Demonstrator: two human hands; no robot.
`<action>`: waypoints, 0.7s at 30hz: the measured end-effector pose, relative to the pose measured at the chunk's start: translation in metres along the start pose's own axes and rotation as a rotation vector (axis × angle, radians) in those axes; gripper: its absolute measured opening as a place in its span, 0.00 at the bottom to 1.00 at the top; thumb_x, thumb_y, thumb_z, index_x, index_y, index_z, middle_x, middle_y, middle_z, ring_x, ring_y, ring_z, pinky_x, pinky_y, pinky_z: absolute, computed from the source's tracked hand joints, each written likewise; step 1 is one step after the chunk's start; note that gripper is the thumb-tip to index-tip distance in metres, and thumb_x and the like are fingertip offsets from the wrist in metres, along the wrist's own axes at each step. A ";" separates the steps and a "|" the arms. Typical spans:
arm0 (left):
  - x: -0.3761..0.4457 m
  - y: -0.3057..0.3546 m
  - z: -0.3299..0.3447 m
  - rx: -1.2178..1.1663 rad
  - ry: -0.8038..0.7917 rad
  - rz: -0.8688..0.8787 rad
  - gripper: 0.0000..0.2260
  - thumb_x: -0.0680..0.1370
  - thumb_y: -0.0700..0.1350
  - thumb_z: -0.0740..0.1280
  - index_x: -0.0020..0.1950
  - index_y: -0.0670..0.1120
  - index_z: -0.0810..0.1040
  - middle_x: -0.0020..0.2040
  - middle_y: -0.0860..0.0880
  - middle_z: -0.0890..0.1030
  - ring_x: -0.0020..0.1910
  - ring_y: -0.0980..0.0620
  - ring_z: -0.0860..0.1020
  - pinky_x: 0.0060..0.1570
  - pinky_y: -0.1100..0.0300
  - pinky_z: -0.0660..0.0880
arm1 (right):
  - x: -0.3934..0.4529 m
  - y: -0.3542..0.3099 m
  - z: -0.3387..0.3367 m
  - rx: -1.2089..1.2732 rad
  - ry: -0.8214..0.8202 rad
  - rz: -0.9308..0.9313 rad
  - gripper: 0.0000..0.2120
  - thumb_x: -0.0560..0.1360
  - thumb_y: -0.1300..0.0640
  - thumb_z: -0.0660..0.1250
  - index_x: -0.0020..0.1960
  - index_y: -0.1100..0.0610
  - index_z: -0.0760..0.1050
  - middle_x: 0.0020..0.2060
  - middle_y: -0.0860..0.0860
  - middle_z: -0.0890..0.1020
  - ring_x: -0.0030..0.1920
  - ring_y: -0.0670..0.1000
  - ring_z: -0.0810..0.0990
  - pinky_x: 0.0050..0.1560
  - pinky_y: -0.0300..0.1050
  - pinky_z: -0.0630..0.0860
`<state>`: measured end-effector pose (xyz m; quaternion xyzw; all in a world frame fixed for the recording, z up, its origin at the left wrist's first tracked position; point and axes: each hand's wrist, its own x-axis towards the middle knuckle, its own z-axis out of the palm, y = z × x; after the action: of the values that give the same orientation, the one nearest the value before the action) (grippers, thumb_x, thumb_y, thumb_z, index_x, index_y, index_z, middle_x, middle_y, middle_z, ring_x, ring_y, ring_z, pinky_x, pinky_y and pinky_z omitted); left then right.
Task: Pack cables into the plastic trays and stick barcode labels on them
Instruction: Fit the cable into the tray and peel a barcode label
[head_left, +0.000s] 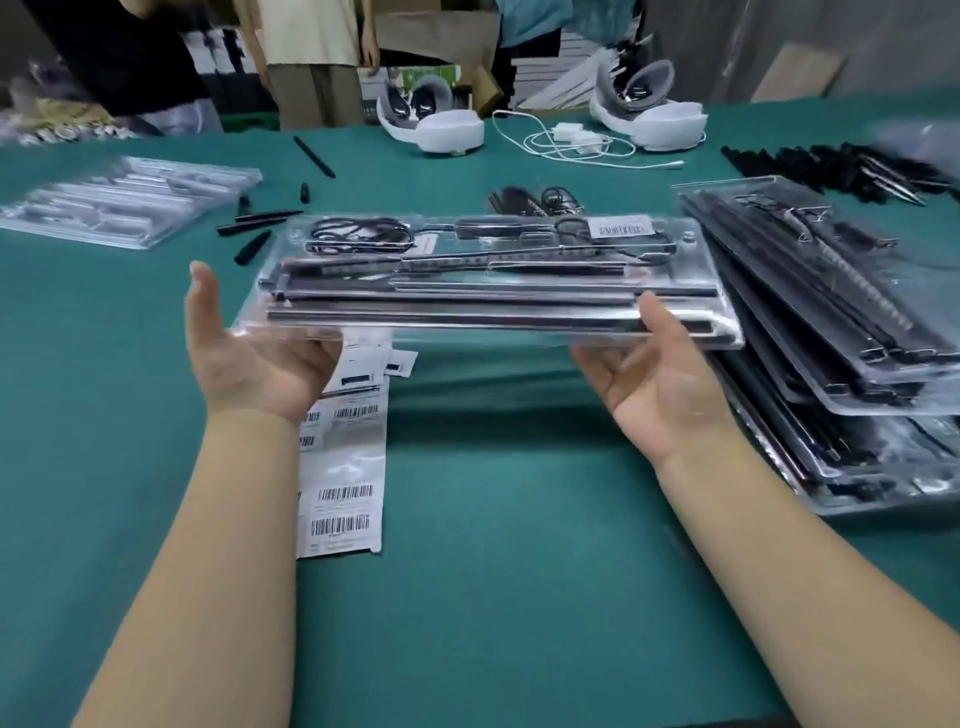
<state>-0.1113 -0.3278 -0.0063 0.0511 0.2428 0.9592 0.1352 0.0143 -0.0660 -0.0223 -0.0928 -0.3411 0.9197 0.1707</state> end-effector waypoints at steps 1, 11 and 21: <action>-0.001 0.001 0.002 0.021 -0.023 0.000 0.23 0.72 0.59 0.66 0.58 0.42 0.79 0.46 0.48 0.81 0.39 0.52 0.79 0.36 0.63 0.76 | -0.002 -0.003 0.000 -0.001 -0.079 0.031 0.41 0.59 0.44 0.78 0.65 0.60 0.68 0.54 0.60 0.80 0.49 0.58 0.82 0.46 0.50 0.80; 0.011 0.012 0.004 0.040 0.292 -0.014 0.06 0.80 0.45 0.61 0.45 0.45 0.73 0.39 0.50 0.81 0.37 0.52 0.83 0.40 0.61 0.80 | -0.018 -0.016 -0.002 0.129 -0.615 0.342 0.52 0.67 0.23 0.44 0.70 0.65 0.67 0.67 0.67 0.70 0.67 0.70 0.66 0.66 0.73 0.58; 0.008 -0.002 0.008 0.090 0.166 -0.053 0.08 0.75 0.47 0.62 0.47 0.43 0.77 0.45 0.45 0.81 0.46 0.45 0.81 0.50 0.49 0.78 | -0.008 -0.018 -0.013 -0.030 -1.024 0.574 0.31 0.72 0.53 0.60 0.68 0.71 0.61 0.59 0.73 0.72 0.42 0.61 0.83 0.37 0.46 0.78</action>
<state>-0.1166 -0.3199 -0.0001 -0.0288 0.2973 0.9444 0.1375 0.0298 -0.0486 -0.0193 0.2722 -0.3541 0.8520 -0.2731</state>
